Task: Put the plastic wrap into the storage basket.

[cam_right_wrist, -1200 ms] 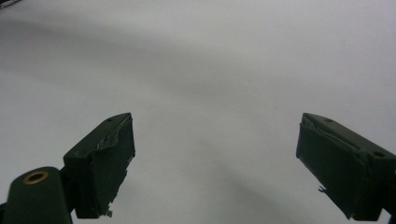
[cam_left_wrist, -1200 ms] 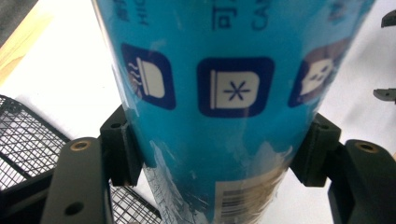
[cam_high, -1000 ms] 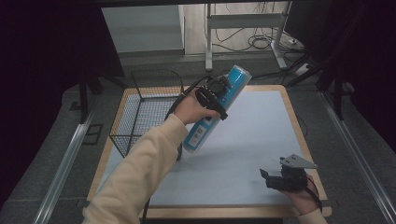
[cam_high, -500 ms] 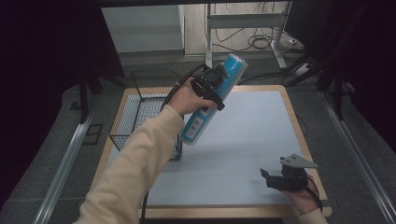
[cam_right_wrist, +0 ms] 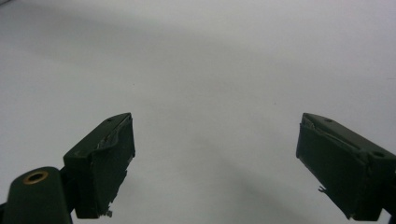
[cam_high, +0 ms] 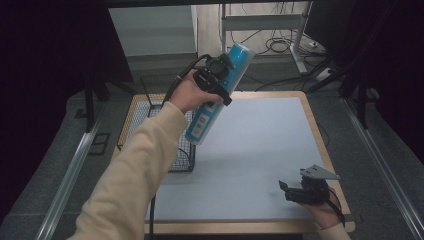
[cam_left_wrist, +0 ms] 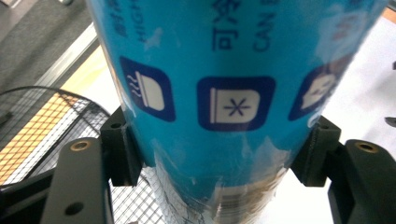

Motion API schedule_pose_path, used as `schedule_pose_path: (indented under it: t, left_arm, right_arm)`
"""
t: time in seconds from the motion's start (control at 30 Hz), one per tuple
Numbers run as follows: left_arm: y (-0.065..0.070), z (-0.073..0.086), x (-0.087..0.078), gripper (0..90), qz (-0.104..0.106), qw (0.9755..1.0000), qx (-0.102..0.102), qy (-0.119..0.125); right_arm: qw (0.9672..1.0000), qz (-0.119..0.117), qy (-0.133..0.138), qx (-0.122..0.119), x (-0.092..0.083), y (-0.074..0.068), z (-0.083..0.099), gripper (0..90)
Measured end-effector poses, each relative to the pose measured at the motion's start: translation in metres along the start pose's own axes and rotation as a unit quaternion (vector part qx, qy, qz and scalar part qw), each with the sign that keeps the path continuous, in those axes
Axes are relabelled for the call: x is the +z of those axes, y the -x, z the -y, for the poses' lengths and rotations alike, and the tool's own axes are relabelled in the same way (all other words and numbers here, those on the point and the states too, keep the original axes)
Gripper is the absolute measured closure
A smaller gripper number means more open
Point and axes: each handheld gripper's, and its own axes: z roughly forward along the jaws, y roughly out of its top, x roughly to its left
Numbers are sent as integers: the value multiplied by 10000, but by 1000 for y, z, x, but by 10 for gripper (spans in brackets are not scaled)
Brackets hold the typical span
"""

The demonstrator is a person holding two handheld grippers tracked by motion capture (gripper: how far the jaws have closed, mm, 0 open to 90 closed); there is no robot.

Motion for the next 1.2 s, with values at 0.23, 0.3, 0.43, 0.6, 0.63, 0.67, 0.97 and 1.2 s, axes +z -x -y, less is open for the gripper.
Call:
schedule_pose_path:
  t: [0.23,0.3,0.43,0.6,0.63,0.67,0.97,1.2]
  left_arm:
    - [-21,11,-11,319,-173,9996,-202,-16]
    - [-31,18,-16,319,-248,9991,-338,5]
    - [-41,27,-17,319,-353,9984,-437,-36]
    - [-55,43,-9,319,-419,9976,-552,-93]
    - [-58,46,-6,319,-437,9971,-616,-98]
    - [-60,48,-5,319,-433,9970,-634,-130]
    - [-78,67,9,319,-436,9949,-881,-245]
    - [-86,78,24,319,-545,9932,-978,-311]
  right_arm:
    - [10000,18,5,-5,-1,0,0,119]
    - [10000,42,25,30,-2,2,0,119]
    - [10000,62,25,48,-2,3,0,119]
    - [10000,65,19,42,-2,2,-1,119]
    - [10000,85,30,37,-3,3,-1,119]
    - [9999,80,35,62,-3,4,0,119]
    - [9999,99,5,76,-1,5,1,119]
    - [9999,100,0,60,-1,4,1,119]
